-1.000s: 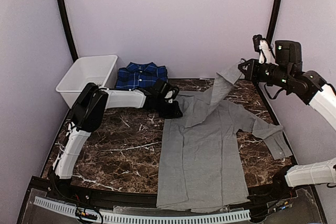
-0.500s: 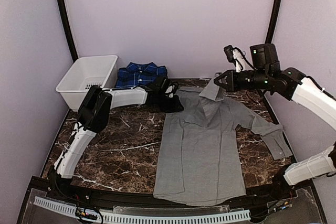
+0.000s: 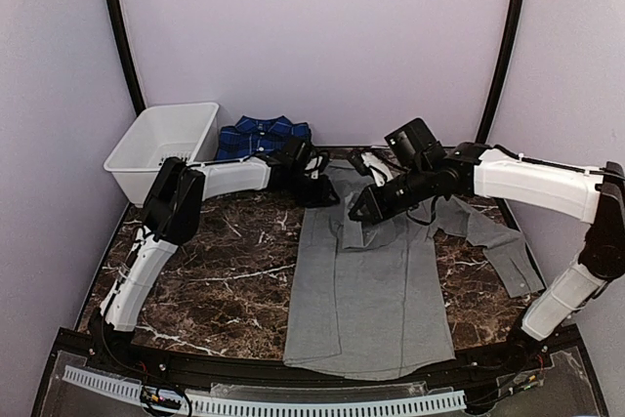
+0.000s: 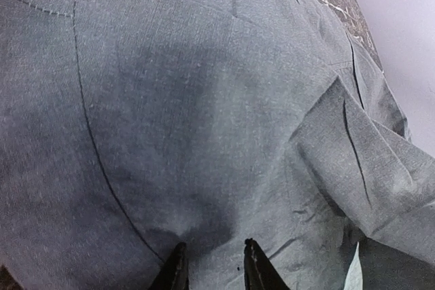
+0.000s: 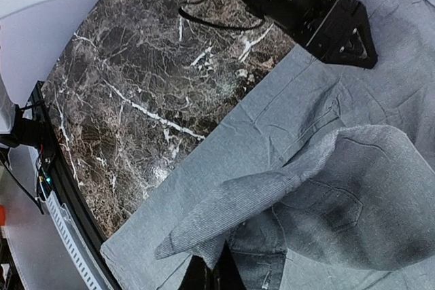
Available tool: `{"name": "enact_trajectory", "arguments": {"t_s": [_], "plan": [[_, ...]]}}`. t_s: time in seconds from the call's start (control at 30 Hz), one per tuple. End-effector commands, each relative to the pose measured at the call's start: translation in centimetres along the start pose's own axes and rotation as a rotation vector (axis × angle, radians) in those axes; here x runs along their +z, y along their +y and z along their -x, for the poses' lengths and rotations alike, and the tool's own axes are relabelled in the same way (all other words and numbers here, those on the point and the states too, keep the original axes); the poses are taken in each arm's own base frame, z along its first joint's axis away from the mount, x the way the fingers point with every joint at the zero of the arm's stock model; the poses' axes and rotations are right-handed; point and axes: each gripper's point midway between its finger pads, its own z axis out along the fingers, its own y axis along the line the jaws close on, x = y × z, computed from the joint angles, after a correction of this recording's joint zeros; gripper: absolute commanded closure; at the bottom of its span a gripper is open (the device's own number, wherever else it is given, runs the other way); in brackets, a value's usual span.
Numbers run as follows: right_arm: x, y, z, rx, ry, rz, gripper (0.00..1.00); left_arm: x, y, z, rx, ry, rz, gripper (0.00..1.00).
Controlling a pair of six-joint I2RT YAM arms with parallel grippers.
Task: Fold and stack the long sleeve shirts
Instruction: Move the 1/3-folded shirt to the center of the board, then fold the sleeve of the 1/3-folded shirt.
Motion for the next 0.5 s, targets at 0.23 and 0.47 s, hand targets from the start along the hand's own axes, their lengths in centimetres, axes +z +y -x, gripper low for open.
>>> {"name": "enact_trajectory", "arguments": {"t_s": [0.23,0.47], "plan": [[3.6,2.1,-1.8,-0.032,0.126,0.060,1.00,-7.9,-5.5,3.9,0.072,-0.081,-0.052,0.68],[4.8,3.8,-3.4,-0.066,0.208,0.112,1.00,-11.1,-4.6,4.9,0.033,-0.108,-0.003,0.67]]}}
